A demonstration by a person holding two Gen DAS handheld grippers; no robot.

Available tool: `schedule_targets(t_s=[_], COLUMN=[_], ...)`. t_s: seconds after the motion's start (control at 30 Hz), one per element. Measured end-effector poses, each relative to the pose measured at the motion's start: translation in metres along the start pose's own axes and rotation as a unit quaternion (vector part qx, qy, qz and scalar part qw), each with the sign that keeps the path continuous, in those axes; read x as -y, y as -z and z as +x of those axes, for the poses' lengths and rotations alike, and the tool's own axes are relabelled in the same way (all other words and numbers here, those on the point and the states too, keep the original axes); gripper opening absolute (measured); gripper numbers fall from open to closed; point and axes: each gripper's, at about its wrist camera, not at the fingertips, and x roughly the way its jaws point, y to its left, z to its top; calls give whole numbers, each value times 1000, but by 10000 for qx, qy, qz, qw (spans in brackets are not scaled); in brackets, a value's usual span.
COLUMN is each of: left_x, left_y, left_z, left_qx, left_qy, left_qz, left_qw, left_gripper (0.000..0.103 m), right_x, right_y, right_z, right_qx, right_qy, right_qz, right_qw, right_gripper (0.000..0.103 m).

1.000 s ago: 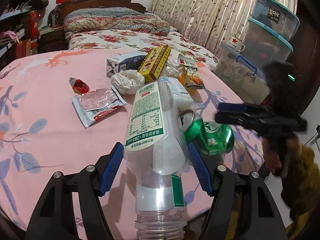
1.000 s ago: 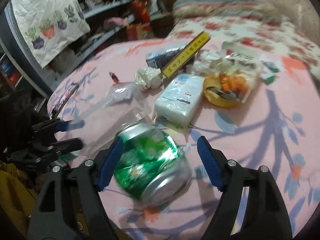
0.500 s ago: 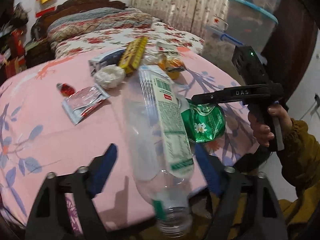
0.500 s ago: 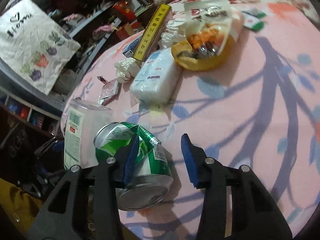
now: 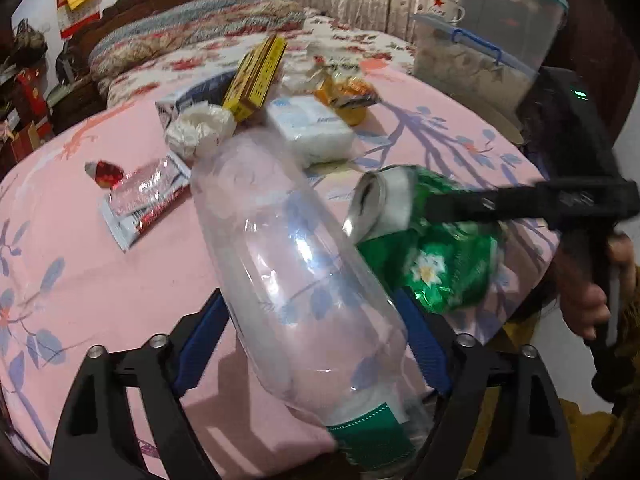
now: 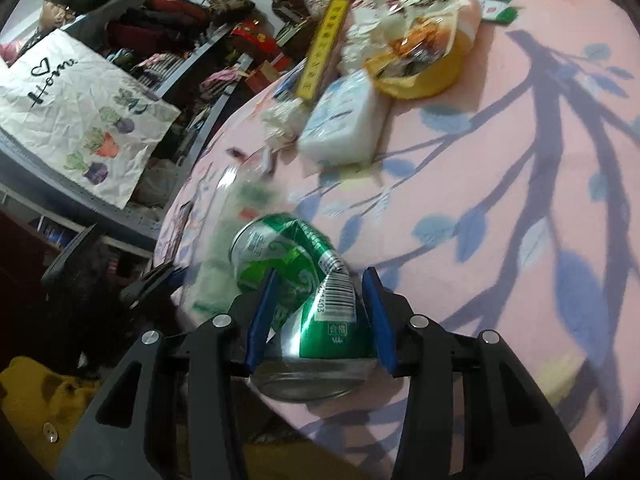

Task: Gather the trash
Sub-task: 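Lift the bottle with the left tool while the right tool lifts the crushed green can, then carry both items to the beige bin and open both tools to drop them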

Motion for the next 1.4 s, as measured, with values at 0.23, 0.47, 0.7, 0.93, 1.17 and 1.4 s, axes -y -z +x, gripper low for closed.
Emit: schedule_targets(t_s=[0.23,0.47,0.7,0.93,1.17,1.4], left_x=[-5,-16,-35,-1,48,115], left_y=[-2,1,5,-14,-50,-126], left_z=[7,2,-10,-24,-11,45], left_qx=[-34,-25,25,403,398,185], left_qy=[25,33,342,745,1283,1880], left_qz=[-51,-188,-480,5,719,1347], left_qw=[10000,9998,9983,9964,9883,9727], left_gripper=[74,73,70,70,69,68], right_x=[-12,-12,37,96,141,183], right_y=[-1,-9,2,29,55,44], right_z=[9,26,3,-54,-94,-137], right_qx=[-310,-590,-23,1350,2180,2743], right_qy=[57,-447,-1176,-1473,-1558,-1467], right_qz=[-322,-99,1273,2371,2935,3103], right_qw=[9990,9972,9849,9507,9176,8983], right_gripper=[50,35,27,25,24,24])
